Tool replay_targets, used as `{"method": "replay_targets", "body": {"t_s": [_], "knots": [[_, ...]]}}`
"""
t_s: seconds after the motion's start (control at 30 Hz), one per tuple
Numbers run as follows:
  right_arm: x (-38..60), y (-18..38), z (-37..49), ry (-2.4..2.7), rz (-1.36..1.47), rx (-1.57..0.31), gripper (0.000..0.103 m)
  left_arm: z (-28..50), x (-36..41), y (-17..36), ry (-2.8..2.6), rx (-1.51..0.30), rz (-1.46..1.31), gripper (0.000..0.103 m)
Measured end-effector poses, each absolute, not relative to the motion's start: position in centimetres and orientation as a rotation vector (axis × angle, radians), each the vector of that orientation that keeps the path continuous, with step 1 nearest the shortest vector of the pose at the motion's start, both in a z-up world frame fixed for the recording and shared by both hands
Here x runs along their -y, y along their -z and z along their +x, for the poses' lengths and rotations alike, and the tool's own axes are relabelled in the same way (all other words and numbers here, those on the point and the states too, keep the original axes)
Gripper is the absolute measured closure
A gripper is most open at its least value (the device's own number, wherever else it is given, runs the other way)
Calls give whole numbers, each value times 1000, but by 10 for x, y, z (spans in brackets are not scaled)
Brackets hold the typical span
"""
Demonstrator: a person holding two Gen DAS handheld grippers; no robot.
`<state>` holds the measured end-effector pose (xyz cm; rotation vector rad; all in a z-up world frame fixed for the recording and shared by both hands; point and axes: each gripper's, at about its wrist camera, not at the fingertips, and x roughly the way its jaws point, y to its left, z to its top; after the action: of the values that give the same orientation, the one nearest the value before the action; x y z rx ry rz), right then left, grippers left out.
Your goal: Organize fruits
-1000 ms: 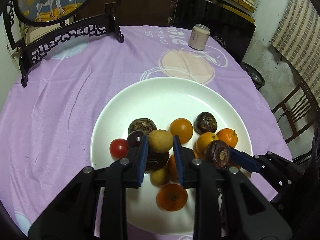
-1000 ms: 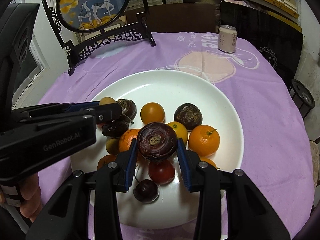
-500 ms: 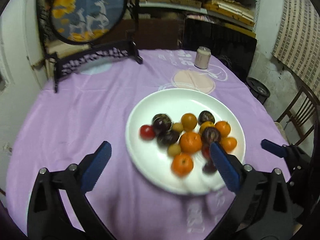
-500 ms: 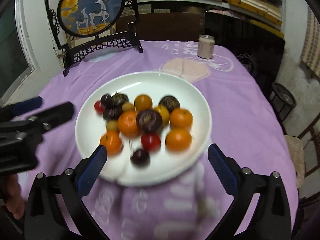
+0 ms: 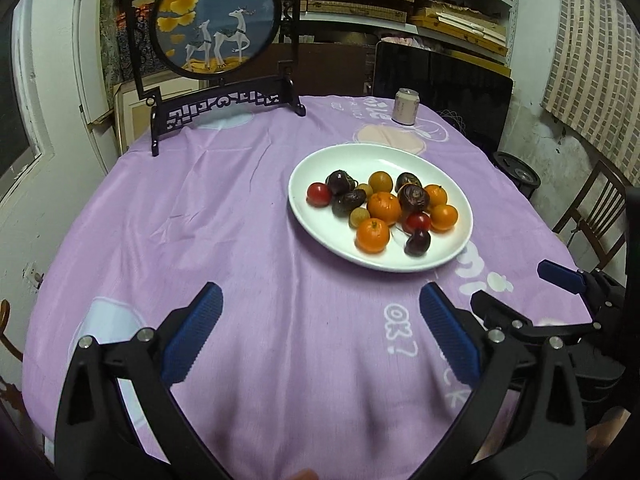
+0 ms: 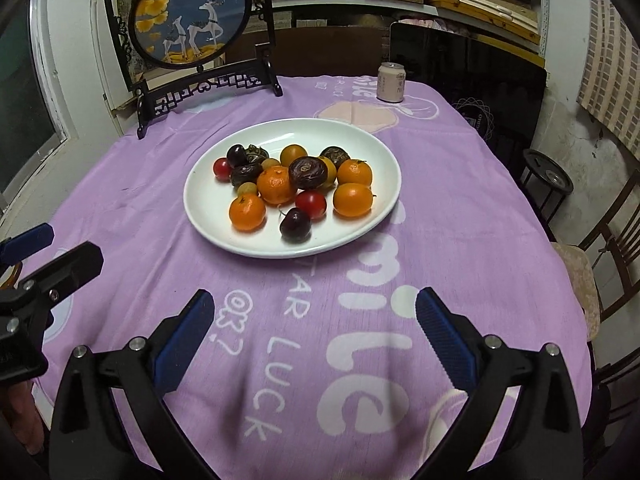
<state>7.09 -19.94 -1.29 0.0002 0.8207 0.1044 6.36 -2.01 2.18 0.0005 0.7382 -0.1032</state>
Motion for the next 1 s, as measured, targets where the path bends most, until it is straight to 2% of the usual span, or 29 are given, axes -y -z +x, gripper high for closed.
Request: {"method": "replay_targets", "body": {"t_s": [1.0], "knots": [[183,8,52,-138,-11,-813,2,53,17,-23,123,-740,0,2]]}}
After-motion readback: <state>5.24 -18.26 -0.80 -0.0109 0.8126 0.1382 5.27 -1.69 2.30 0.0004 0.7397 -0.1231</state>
